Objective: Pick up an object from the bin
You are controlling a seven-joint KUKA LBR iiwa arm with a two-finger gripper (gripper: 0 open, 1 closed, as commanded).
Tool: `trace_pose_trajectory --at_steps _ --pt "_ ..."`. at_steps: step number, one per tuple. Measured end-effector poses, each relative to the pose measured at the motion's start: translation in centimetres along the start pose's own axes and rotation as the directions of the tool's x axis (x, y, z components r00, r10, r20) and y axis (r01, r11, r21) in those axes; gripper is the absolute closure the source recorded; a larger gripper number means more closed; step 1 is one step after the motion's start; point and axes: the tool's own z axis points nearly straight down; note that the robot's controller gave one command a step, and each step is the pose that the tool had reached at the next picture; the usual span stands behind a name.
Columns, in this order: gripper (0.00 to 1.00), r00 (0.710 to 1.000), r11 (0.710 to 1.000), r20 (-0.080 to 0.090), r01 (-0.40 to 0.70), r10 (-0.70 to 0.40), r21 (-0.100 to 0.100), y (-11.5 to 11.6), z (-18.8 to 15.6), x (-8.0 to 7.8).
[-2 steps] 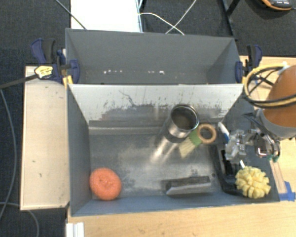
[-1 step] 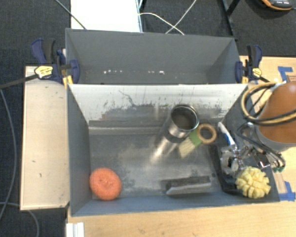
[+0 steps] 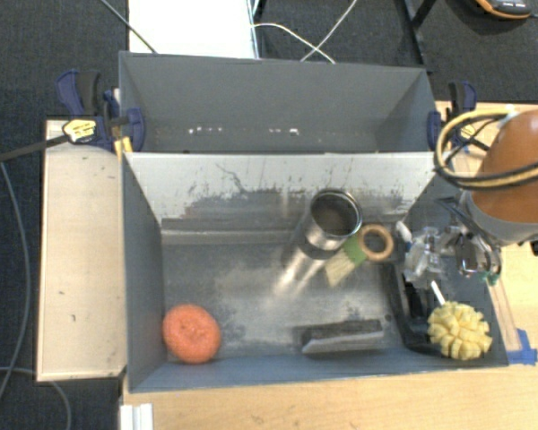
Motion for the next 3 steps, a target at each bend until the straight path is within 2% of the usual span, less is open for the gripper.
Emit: trace_pose_trajectory --at_steps 1,2,3 --pt "1.00 0.967 0.967 -0.004 0.255 -0.255 -0.003 -1.8 -7.3 2.6" --pt "1.00 0.983 0.983 0.002 -0.182 0.182 -0.001 0.4 -1.4 1.0" --pt "1.00 0.998 0.998 0.007 0.055 -0.055 0.002 -0.3 -5.9 1.5"
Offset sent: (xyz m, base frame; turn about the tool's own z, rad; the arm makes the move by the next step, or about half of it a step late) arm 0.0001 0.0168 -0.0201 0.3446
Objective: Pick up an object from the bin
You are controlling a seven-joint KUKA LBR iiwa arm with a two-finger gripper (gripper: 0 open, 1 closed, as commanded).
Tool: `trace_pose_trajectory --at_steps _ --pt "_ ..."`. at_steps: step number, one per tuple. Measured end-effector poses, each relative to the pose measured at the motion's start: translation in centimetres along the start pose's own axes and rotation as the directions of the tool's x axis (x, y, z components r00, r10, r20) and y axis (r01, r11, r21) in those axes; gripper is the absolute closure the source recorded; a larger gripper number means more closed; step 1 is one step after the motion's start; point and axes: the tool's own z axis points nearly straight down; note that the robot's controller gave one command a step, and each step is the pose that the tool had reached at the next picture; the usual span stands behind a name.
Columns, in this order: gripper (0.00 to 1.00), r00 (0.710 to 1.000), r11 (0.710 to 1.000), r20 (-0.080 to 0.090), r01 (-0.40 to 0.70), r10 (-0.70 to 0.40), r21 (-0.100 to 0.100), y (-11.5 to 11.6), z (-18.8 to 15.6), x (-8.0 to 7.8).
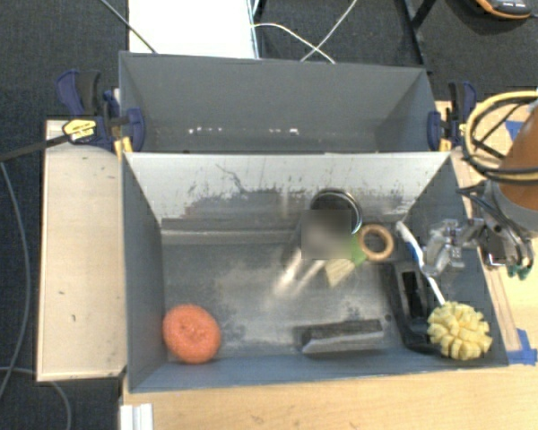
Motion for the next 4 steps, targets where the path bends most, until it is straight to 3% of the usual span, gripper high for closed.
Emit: trace_pose_trajectory --at_steps 1,2,3,4 --pt "1.00 0.996 0.996 -0.003 0.091 -0.091 -0.002 -0.2 -2.3 -0.2" --pt "1.00 0.998 0.998 -0.006 -0.061 0.061 -0.003 2.0 8.9 -0.1" --pt "1.00 0.999 0.999 0.024 -0.032 0.032 0.001 1.9 -1.7 1.4" --pt "1.00 0.999 0.999 -0.008 -0.040 0.040 -0.003 0.3 0.4 0.1"
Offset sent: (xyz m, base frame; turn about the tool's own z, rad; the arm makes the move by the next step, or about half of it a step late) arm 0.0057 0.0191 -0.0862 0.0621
